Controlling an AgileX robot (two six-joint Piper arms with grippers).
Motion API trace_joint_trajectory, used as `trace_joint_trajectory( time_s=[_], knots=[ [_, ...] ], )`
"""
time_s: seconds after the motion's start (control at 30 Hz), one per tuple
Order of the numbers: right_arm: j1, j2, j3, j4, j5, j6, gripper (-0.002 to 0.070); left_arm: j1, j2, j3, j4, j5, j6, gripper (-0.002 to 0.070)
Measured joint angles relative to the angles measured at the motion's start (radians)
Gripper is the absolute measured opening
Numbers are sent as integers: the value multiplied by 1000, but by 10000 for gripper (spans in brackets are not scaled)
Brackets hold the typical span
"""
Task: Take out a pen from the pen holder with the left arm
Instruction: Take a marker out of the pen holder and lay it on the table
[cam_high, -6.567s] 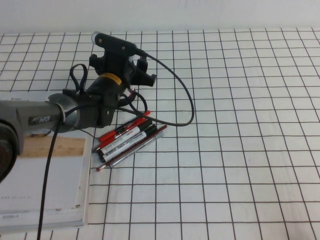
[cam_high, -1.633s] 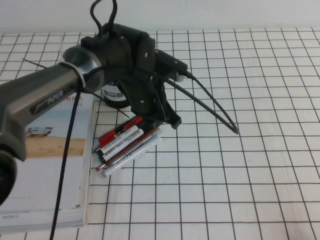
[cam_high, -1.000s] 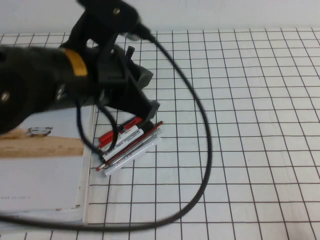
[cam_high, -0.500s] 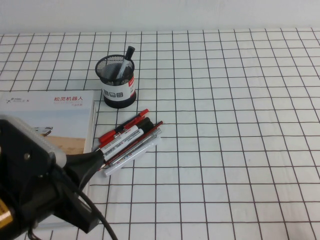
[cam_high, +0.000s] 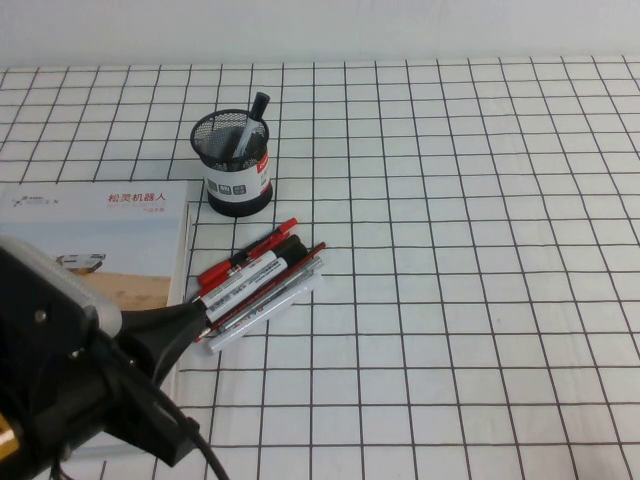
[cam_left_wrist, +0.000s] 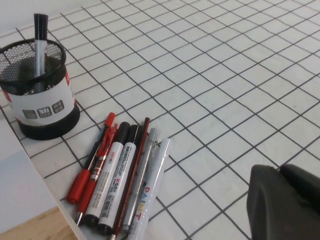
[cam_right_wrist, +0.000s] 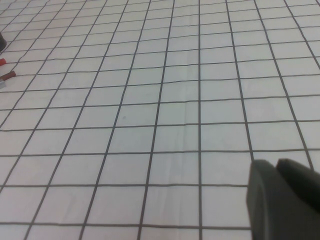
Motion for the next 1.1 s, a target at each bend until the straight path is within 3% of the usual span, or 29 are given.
trace_joint_trajectory(
  time_s=[0.23,0.5,0.83,1.1],
  knots=[
    [0,0,0,0,0,0,-15,41,-173,120,0,-105,4,0],
    [0,0,0,0,0,0,-15,258,-530,340,0,-208,-27,0],
    [0,0,0,0,0,0,-15,520,-800,472,-9,-164,-62,0],
    [0,0,0,0,0,0,-15,551,-814,481,0,-117,-89,0]
  ],
)
